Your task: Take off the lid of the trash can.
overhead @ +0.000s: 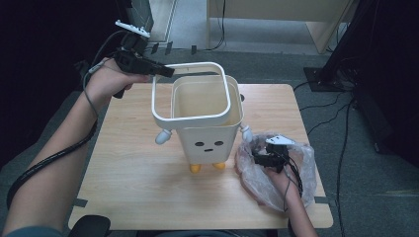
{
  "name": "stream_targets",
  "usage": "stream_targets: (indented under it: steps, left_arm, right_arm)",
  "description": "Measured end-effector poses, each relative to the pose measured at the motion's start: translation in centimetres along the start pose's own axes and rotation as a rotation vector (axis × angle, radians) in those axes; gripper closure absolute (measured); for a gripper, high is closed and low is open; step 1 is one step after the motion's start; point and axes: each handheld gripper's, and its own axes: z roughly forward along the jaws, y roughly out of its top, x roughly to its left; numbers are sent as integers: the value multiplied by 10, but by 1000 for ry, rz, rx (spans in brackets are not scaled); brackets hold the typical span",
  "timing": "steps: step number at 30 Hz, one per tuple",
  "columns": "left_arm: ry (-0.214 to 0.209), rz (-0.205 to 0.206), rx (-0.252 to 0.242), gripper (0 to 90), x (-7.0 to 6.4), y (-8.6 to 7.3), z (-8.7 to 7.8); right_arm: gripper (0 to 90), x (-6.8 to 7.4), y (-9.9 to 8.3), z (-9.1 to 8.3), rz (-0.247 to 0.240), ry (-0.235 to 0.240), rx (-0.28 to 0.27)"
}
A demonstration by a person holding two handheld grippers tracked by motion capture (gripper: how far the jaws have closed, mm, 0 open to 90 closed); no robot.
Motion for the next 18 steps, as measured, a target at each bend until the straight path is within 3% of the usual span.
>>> stream_targets:
  steps: [18]
  left_arm:
    - [51,-29,-18,763,21,-22,-33]
  right_arm:
    - [207,0,0,0,-1,-1,-1]
